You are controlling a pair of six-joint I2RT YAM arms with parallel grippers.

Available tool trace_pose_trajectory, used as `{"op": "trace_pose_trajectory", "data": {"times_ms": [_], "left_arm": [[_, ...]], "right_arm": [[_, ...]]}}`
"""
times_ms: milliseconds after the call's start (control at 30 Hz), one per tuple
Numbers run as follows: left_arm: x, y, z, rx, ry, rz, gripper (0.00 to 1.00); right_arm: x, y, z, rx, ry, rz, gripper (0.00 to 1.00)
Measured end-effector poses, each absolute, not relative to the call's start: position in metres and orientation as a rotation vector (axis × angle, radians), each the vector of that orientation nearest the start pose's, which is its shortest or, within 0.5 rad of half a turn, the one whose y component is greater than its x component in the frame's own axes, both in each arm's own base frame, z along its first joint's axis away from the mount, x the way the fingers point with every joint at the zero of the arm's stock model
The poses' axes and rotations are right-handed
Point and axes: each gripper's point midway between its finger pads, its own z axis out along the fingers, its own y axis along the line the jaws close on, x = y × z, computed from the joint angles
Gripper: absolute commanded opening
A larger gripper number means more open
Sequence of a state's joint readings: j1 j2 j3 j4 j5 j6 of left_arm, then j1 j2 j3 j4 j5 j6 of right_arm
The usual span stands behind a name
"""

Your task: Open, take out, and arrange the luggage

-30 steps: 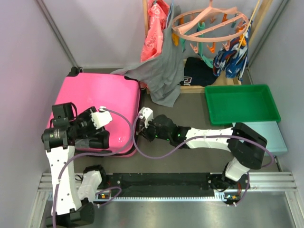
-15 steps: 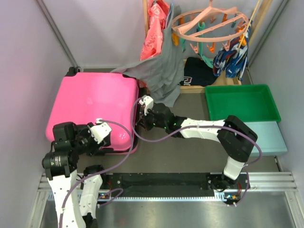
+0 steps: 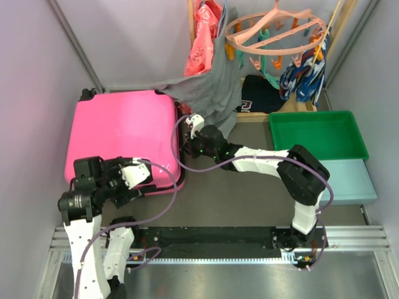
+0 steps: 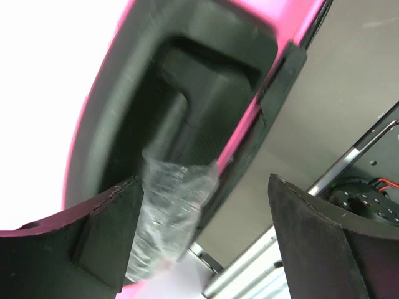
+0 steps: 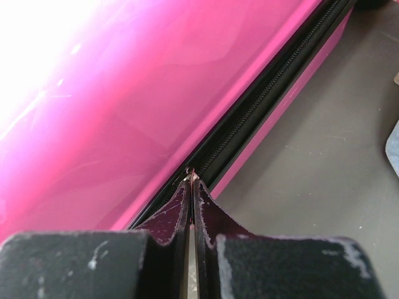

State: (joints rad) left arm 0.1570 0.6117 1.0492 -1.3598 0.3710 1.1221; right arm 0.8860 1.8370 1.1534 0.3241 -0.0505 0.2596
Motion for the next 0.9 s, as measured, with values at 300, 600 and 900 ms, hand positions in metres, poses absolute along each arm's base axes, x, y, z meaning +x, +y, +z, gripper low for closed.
{"op": "trace_pose_trajectory", "data": {"times_ms": [300,600,900], "left_arm": [[0.163,-0.027,0.205,1.337,2.042,-0.105,0.7],[0.162,-0.034,0.187,1.383,2.016,-0.176,0.51],[0.17,-0.043,0.188,1.545,1.805,-0.11,0.0]], "right_arm": [[0.325,0.429,0.135,-0.64,1.906,0.81,0.0],[0.325,0.43,0.135,-0.635,1.906,0.815,0.0],[0.335,0.426,0.137,-0.587,1.897,0.801,0.0]]}}
